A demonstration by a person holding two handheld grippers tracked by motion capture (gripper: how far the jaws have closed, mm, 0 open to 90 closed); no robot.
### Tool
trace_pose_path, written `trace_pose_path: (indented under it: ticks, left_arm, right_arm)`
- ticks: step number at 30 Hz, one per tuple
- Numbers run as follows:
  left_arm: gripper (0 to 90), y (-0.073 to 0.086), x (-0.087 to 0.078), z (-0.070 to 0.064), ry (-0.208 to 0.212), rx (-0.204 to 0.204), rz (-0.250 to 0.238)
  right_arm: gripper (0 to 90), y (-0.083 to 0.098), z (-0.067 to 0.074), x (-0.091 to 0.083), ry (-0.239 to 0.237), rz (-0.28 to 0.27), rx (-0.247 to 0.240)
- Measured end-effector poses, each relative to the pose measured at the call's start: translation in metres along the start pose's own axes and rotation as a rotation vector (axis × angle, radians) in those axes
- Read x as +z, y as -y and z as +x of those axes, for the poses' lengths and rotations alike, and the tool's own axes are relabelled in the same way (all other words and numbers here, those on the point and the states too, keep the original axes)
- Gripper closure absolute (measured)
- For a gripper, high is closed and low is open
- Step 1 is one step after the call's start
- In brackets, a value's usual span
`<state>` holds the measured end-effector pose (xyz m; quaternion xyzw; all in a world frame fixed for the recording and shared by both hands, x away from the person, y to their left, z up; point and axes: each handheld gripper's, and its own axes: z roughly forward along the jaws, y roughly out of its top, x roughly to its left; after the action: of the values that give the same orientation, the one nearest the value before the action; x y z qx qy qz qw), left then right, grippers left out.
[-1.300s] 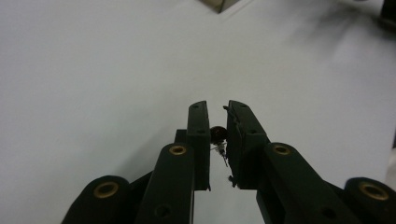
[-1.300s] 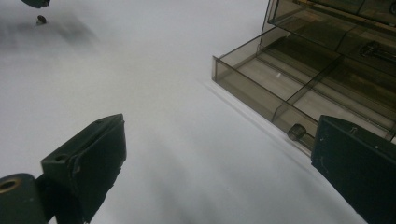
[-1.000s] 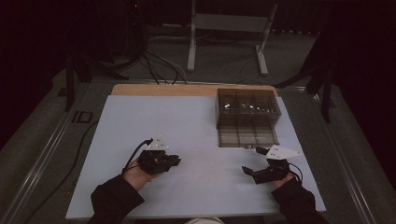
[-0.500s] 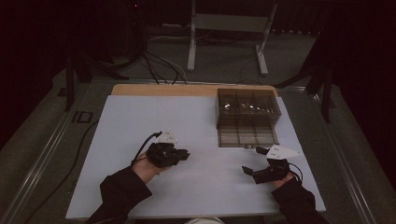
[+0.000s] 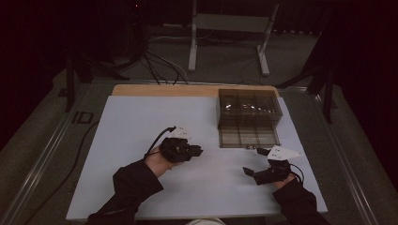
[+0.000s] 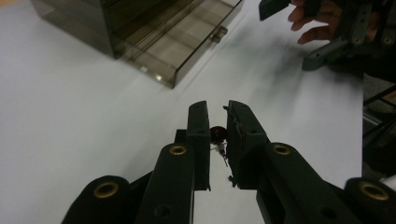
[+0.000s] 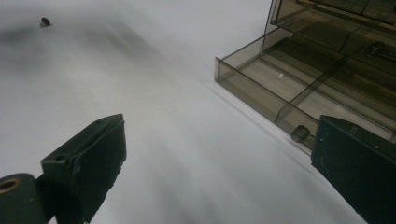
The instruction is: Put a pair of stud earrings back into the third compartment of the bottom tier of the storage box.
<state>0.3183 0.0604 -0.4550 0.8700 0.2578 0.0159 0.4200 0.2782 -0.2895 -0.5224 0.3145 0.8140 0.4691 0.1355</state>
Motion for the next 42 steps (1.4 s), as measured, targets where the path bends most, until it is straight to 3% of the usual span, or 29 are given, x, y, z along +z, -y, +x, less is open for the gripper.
trace_pose_path:
  ticks: [11, 27, 33, 42]
  left_arm:
    - [81.7, -0.022, 0.027, -0.004, 0.026, 0.03, -0.004]
    - [81.7, -0.067, 0.063, -0.013, 0.067, 0.091, -0.03]
    - [81.8, -0.079, 0.076, -0.009, 0.086, 0.069, -0.033]
    - [81.7, -0.098, 0.096, -0.01, 0.1, 0.075, -0.051]
  right_arm:
    - [3.5, 0.001, -0.001, 0.0, -0.001, -0.003, -0.002]
    - [3.4, 0.0, 0.0, -0.001, -0.009, -0.009, -0.002]
    - [3.4, 0.0, 0.0, -0.002, -0.014, -0.012, -0.005]
    - [3.4, 0.0, 0.002, -0.001, -0.019, -0.011, -0.009]
